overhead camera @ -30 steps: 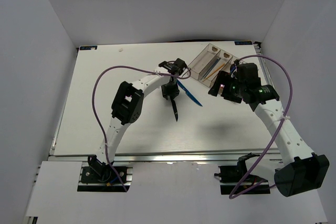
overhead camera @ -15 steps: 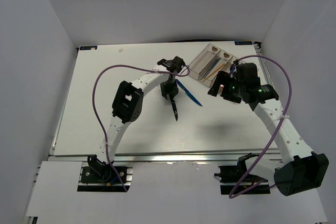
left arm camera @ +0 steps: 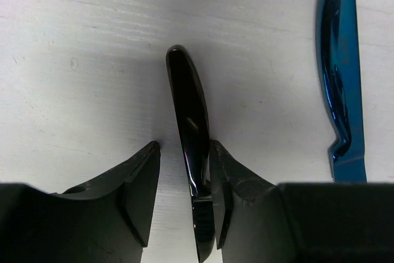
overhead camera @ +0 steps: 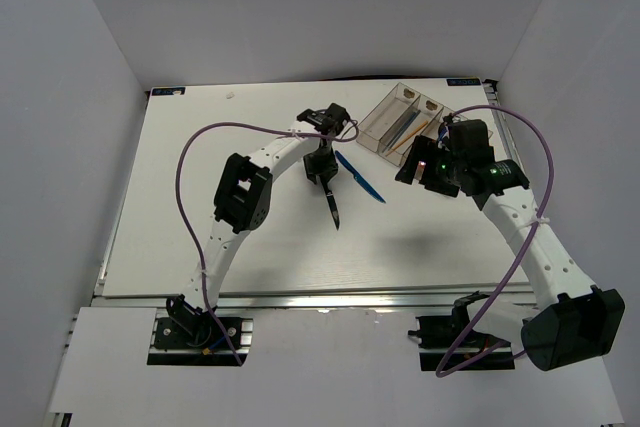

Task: Sort the eating utensils into containers

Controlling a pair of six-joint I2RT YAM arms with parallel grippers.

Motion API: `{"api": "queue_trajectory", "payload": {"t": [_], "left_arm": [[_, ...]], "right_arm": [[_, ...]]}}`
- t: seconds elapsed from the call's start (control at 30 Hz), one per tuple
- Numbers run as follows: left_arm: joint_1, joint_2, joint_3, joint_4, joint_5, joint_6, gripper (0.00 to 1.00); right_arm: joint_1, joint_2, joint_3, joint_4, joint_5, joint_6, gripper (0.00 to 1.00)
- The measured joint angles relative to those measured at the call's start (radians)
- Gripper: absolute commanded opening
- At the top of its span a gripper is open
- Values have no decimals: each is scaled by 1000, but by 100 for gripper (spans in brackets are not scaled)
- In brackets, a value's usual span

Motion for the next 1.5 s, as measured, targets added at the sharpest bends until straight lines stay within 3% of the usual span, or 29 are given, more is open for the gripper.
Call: {"api": "queue_trajectory", "payload": {"t": [0.2, 0.33, 0.57, 0.97, 1.23, 1.5], "left_arm": [[5, 0, -1, 10, -5, -2, 47], [7, 1, -1, 12, -11, -3, 35], [12, -26, -61, 61, -12, -15, 0], [-16, -103, -191, 182, -37, 44, 0], [-27, -208, -372, 321, -26, 78, 0], [-35, -220, -386, 323, 14, 86, 0]], "right_arm": [[2, 1, 0, 0, 0, 0, 88], [4, 1, 0, 0, -1, 0, 88], [6, 1, 0, 0, -5, 0, 87], [6, 1, -13, 34, -76, 0, 87], [6, 5, -141, 198, -232, 11, 86], [7, 36, -270, 417, -316, 99, 84]]}}
